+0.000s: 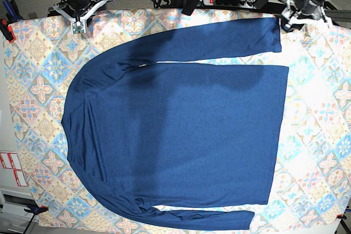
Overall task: Fold the T-shirt properly
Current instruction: 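Lower the left gripper and grasp the shirt's shoulder corner by the sleeve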
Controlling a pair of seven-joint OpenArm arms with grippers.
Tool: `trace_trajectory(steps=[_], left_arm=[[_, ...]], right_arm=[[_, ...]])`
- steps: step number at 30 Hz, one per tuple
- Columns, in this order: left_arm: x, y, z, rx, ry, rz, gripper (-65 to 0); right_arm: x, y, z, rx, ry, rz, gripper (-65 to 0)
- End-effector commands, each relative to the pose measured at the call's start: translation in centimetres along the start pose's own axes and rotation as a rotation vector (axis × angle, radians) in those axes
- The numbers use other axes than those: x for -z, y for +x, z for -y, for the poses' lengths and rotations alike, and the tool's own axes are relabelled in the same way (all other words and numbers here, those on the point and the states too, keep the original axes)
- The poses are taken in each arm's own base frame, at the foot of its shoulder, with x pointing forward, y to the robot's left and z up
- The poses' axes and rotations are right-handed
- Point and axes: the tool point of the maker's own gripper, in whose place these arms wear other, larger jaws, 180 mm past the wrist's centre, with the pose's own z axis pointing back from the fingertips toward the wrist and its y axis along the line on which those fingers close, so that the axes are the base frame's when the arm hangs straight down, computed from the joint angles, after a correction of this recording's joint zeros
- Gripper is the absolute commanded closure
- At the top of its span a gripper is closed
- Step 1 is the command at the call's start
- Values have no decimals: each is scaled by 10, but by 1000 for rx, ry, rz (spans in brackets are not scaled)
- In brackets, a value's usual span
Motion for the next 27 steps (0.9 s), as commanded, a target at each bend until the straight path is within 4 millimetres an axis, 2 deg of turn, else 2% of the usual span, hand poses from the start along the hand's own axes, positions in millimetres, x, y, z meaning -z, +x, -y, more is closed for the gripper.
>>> trace_trajectory(steps=[1, 6, 14, 27], left_arm=[[-4, 4, 0, 17, -1, 11, -295], [7, -9, 11, 27, -28, -33, -295], [18, -29, -15, -35, 27, -89, -295], [15, -29, -17, -40, 28, -92, -294]], right_arm=[[-3, 6, 2, -6, -4, 26, -3], [-6, 13, 2, -7, -4, 44, -3], [-7, 14, 2, -8, -3, 46, -3], [-8, 14, 2, -8, -3, 46, -3]])
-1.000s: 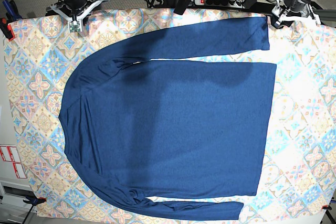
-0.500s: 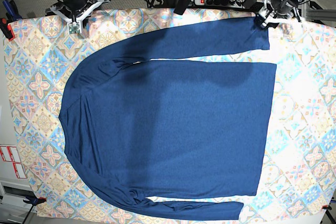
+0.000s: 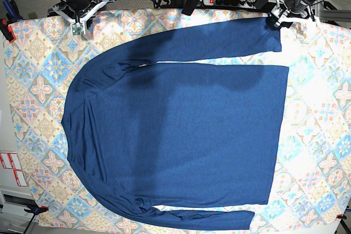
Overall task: Fold the T-shirt properly
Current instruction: 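Lower the left gripper and grasp the shirt's shoulder corner by the sleeve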
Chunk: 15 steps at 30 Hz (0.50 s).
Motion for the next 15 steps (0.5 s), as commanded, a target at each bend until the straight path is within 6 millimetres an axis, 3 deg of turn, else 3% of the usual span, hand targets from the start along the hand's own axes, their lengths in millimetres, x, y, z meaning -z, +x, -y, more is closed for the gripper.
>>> trace_trajectory(steps=[1, 5, 15], left_arm=[[-6, 0, -6, 15, 25, -4, -294], [-19, 11, -10, 23, 37, 41, -294], [-21, 26, -12, 20, 43, 95, -294]], right_arm=[[-4, 5, 2, -6, -5, 21, -3], [-4, 5, 2, -6, -5, 21, -3], [-3, 5, -6, -8, 18, 23, -3]])
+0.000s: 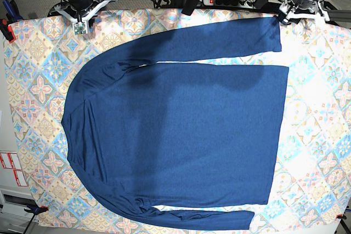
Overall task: Fold the T-shirt properly
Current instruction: 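Lower the left gripper and grasp the shirt's shoulder corner by the sleeve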
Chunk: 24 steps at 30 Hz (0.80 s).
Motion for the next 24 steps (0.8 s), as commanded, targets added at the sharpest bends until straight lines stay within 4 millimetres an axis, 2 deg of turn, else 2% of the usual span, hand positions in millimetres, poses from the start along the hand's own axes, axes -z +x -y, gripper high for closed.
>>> trace_trajectory(steps=[1, 6, 12, 17, 21, 24], left_arm=[[0, 11, 7, 14, -22, 28, -294], [14, 12, 2, 8, 6, 21, -294], [19, 15, 10, 18, -2, 27, -294], [29, -8, 27, 69, -31, -47, -284], [34, -30, 39, 96, -59, -106, -186], [34, -50, 42, 91, -68, -146, -194]], right_arm=[[-3, 6, -1, -7, 5, 24, -3], [-3, 7, -1, -6, 5, 27, -3], [-3, 8, -1, -6, 4, 29, -3], [-3, 8, -1, -6, 4, 29, -3], [-3, 8, -1, -6, 4, 29, -3], [-2, 8, -1, -6, 4, 30, -3]])
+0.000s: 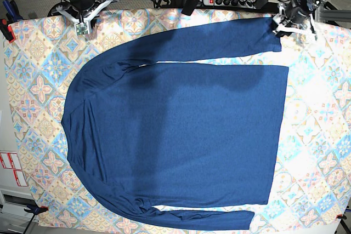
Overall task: Fold the T-shirt properly
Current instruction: 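Lower the left gripper and grasp the shirt's shoulder corner by the sleeve, then lower the right gripper and grasp the shirt's other shoulder at the collar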
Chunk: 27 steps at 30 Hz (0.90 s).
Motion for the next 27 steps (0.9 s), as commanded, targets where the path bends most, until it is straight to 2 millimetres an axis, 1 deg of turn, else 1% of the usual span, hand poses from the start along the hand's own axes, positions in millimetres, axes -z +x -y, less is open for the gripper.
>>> trace_trajectory(steps=[1, 5, 8, 10, 11, 12, 13, 15, 17, 19, 21, 22, 25, 27], left_arm=[[-1, -23, 2, -16, -14, -81, -193], [-2, -28, 3, 5, -25, -90, -191], [-3, -38, 11, 53, -70, -117, -181], [-3, -38, 16, 85, -99, -117, -132], [-4, -37, 18, 101, -117, -111, -90], [-4, -36, 20, 116, -132, -106, -34], [-5, -35, 21, 122, -138, -104, 0], [-5, -33, 23, 130, -147, -99, 0], [-6, -27, 18, 121, -135, -82, 0], [-8, -21, 13, 108, -125, -62, 0], [-9, -17, 11, 103, -120, -52, 0], [-11, -14, 8, 97, -113, -42, 0], [-16, -3, -2, 82, -92, -9, 0], [-18, 2, -6, 75, -83, 4, 0]], right_arm=[[-3, 6, 3, -6, -6, 26, -3], [-3, 6, 3, -6, -6, 26, -3], [-3, 7, 3, -6, -6, 27, -3], [-1, 11, 3, -5, -8, 36, -3], [-1, 12, 3, -5, -8, 38, -3], [-1, 9, 3, -4, -8, 25, -3], [-1, 7, 3, -3, -7, 7, -3], [4, 10, -5, 18, 3, -22, -3], [8, 11, -8, 30, 7, -55, -2], [12, 19, -15, 45, 20, -58, -2], [16, 29, -18, 50, 26, -49, -2], [19, 36, -19, 51, 28, -37, -3], [26, 49, -17, 54, 23, -37, -9], [31, 60, -13, 58, 15, -37, -46]])
